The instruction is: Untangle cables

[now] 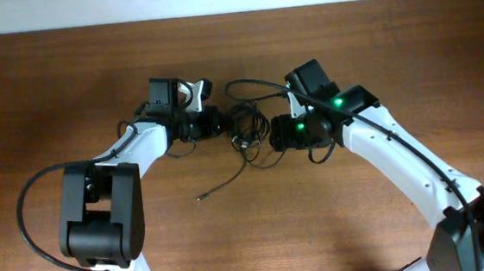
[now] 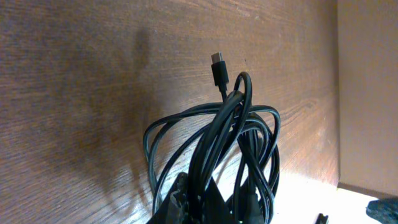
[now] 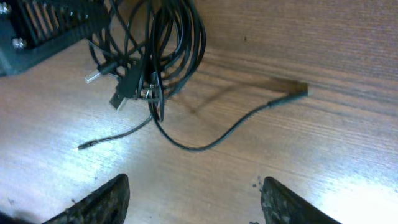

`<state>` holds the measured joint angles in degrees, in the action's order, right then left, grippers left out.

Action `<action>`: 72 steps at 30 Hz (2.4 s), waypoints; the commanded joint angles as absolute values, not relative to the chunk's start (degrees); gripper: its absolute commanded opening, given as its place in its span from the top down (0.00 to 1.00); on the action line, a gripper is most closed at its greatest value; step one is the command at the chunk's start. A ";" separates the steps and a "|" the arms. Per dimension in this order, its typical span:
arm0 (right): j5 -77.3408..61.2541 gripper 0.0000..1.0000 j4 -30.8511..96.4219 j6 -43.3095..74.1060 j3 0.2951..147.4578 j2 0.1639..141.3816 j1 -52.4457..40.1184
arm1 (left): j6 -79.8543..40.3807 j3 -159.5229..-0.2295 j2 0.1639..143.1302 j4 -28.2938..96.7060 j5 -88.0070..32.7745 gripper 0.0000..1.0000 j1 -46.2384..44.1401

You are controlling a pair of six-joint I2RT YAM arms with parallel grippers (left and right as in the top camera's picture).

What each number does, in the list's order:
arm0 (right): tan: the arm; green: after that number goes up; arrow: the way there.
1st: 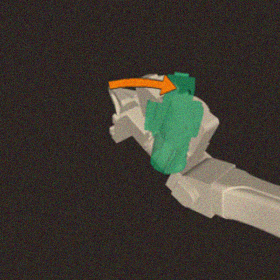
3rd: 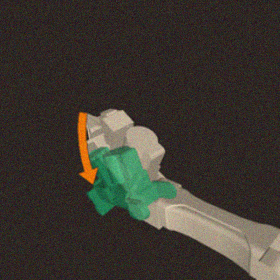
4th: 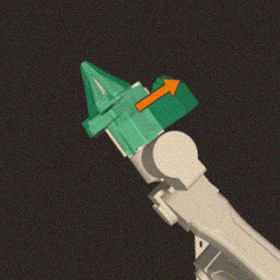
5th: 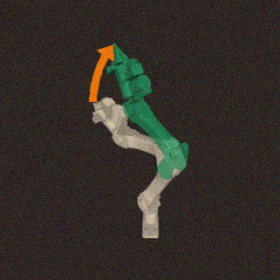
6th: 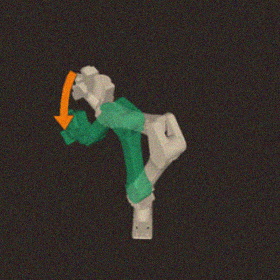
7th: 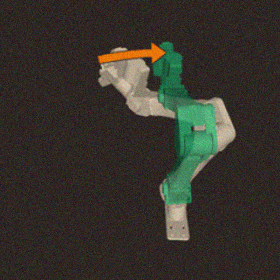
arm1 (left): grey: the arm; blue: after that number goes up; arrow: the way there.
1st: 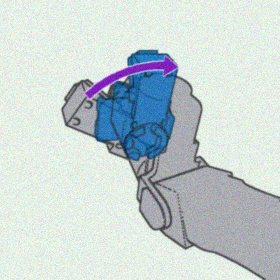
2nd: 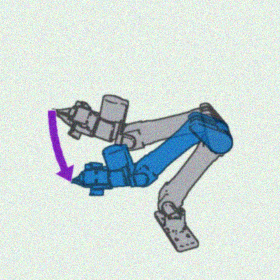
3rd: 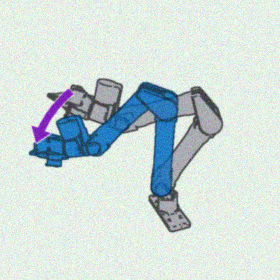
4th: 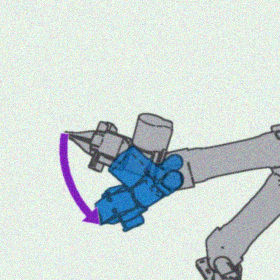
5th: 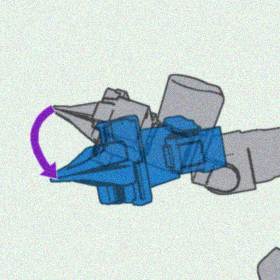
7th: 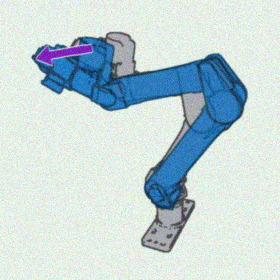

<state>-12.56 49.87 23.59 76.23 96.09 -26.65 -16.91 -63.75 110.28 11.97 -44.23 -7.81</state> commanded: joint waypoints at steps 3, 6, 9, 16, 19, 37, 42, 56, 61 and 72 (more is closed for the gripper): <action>-13.76 0.43 44.71 23.46 75.81 98.26 -26.65 | -7.66 -63.57 110.67 11.33 -53.36 1.00 -7.73; -13.76 0.58 42.96 23.51 75.79 100.36 -26.68 | -6.09 -63.57 110.67 10.59 -56.58 1.00 -7.73; -14.31 0.58 41.08 24.49 75.79 103.53 -27.81 | -6.09 -63.57 110.67 9.93 -57.71 1.00 -7.73; -14.81 0.69 34.28 27.99 75.81 105.41 -29.61 | -6.09 -63.57 110.67 9.85 -57.69 1.00 -7.75; -14.79 0.69 34.35 27.99 75.81 105.41 -29.61 | -6.09 -63.57 110.67 9.85 -57.67 1.00 -7.73; -14.13 0.69 41.30 30.98 84.64 109.40 -30.85 | -6.11 -63.57 110.67 9.50 -57.23 1.00 -7.75; -12.08 0.70 39.94 30.96 84.64 113.60 -30.74 | -6.13 -63.57 110.67 9.50 -57.23 1.00 -7.73; -24.01 0.96 43.29 25.26 87.05 99.98 -28.34 | -14.59 -63.57 110.67 11.64 -46.00 1.00 -7.73; -23.83 0.96 51.27 23.90 87.02 97.21 -28.05 | -14.59 -63.57 110.67 11.66 -46.00 1.00 -7.73; -14.06 0.55 60.23 20.38 86.04 97.89 -28.01 | -14.55 -63.57 110.67 11.68 -46.04 1.00 -7.73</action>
